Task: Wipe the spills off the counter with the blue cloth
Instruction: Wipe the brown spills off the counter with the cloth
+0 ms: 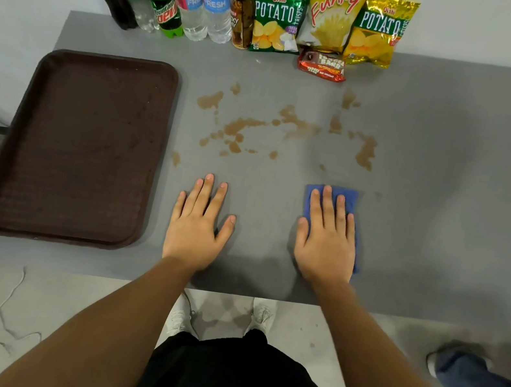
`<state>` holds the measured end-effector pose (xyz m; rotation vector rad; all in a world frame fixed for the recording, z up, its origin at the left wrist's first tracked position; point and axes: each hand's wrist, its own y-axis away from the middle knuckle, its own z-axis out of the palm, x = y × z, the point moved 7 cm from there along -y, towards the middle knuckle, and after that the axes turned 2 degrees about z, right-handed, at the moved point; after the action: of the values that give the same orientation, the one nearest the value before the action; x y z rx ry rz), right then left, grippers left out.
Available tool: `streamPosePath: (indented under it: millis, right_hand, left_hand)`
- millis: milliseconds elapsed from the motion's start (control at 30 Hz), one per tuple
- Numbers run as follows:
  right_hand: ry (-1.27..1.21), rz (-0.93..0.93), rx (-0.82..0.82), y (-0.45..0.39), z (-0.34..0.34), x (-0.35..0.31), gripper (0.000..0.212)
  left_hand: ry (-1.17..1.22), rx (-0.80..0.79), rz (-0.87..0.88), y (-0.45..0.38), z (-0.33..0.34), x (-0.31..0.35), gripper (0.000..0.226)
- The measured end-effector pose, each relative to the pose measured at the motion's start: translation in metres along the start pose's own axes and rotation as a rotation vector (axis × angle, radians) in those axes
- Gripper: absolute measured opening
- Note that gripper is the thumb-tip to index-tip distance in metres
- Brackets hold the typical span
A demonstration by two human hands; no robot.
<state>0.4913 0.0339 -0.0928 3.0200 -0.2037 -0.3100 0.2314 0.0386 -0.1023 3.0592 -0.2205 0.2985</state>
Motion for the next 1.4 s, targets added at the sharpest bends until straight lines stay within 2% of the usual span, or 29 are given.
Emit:
streamPosePath:
  millis: [100, 233, 367, 500, 600, 700, 833, 967, 1167, 1400]
  right_hand:
    - [-0.004, -0.031, 0.024, -0.037, -0.012, 0.015, 0.061]
    - [0.005, 0.033, 0.035, -0.059, -0.021, 0.050, 0.059]
    - [0.015, 0.132, 0.033, -0.043, -0.023, 0.076, 0.059]
    - [0.028, 0.163, 0.005, -0.002, -0.015, 0.067, 0.063]
    - [0.020, 0.088, -0.027, 0.021, -0.003, 0.033, 0.065]
    - [0.013, -0.083, -0.034, 0.024, 0.009, -0.013, 0.064]
    - [0.029, -0.258, -0.015, -0.007, 0.013, -0.066, 0.061]
    - [0.038, -0.336, -0.016, -0.051, 0.012, -0.095, 0.059]
    - [0.019, -0.278, -0.013, -0.096, 0.005, -0.089, 0.059]
    - [-0.009, 0.020, 0.039, -0.090, -0.005, -0.033, 0.062]
  left_hand:
    - [0.012, 0.008, -0.002, -0.001, 0.000, -0.001, 0.069]
    - [0.037, 0.012, -0.009, 0.000, 0.001, -0.001, 0.069]
    - [0.060, 0.022, -0.016, 0.000, -0.001, 0.000, 0.068]
    - [0.077, 0.040, -0.013, 0.000, -0.003, 0.001, 0.068]
    - [0.076, 0.052, -0.016, 0.001, -0.003, 0.000, 0.068]
    - [0.057, 0.072, -0.012, 0.001, -0.003, -0.001, 0.068]
    - [0.058, 0.105, -0.008, 0.000, -0.001, -0.001, 0.068]
    - [0.059, 0.104, -0.013, -0.001, 0.001, -0.004, 0.069]
    - [0.077, 0.074, -0.016, 0.000, -0.001, -0.003, 0.069]
    - [0.129, 0.003, 0.000, -0.002, -0.006, -0.002, 0.071]
